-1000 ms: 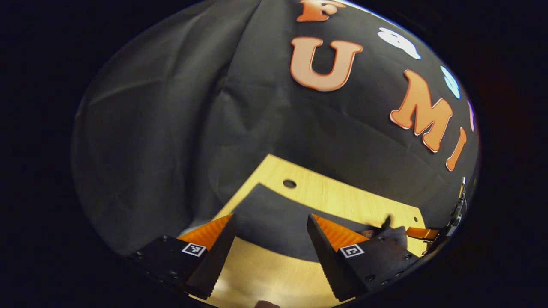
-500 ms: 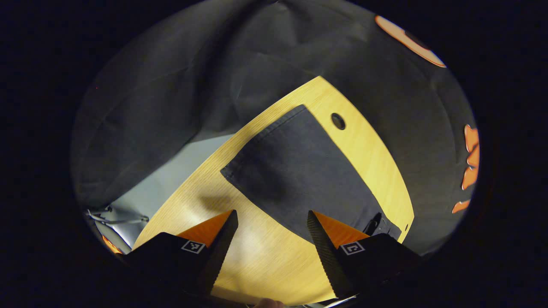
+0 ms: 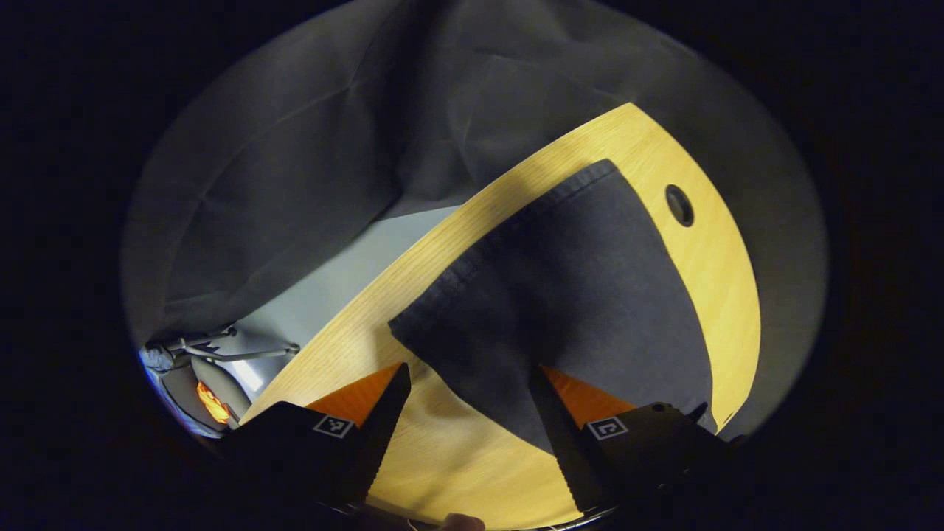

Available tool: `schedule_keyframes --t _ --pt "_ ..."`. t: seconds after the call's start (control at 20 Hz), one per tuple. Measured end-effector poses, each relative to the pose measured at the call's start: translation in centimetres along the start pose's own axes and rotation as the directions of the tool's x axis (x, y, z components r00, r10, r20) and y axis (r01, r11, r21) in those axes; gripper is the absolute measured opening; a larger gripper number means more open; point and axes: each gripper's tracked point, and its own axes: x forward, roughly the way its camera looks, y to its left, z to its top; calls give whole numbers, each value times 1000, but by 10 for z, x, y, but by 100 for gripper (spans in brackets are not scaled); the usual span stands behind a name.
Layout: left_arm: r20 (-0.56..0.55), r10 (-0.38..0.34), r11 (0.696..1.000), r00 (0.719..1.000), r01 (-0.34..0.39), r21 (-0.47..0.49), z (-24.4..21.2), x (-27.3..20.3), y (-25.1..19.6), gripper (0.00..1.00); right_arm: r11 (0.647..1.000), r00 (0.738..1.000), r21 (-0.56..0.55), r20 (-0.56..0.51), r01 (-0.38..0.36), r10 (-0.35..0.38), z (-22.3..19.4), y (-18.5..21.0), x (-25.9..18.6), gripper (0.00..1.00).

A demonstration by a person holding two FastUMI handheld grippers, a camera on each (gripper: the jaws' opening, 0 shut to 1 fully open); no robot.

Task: Grasp the waist and the cuffs of the jeans and fold them to make the two legs overlap; first hold the waist and fold one-third of the jeans toward the cuffs, then hold the cuffs and fold the remaining one-third in the same direction to finish folding.

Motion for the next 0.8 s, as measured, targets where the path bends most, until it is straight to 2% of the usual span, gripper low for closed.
schedule_keyframes --t 0.05,0.2,0.3,0.4,0.45,0.55,0.65,0.7,0.8 --pt "-11 36 999 999 -36 3 2 1 1 98 1000 1000 13 2 2 -2 0 0 -1 95" --pt "10 56 998 998 -56 14 5 0 -6 97 999 1000 48 -12 16 -15 -7 -3 3 95" --pt "53 48 998 997 -50 29 5 -1 -6 98 998 1000 59 -29 10 -9 -17 -3 6 95" --pt "114 21 995 993 -33 99 7 -6 -12 97 998 999 62 -41 -7 9 -24 1 5 95" --pt "144 0 990 990 -20 140 7 -4 -18 84 998 999 55 -45 -13 15 -25 3 5 95" --pt "229 -92 976 969 42 214 11 -1 -40 47 999 999 45 -40 -24 26 -22 4 4 95" --pt "277 -111 957 954 27 290 11 3 -42 11 998 999 52 -27 -41 43 -15 1 3 95" --pt "273 -122 952 954 35 303 2 -6 -39 6 998 999 50 -23 -42 43 -11 -3 4 95" --pt "314 -181 953 932 87 290 7 -26 -48 5 998 999 38 -23 -40 41 -7 -15 7 95"
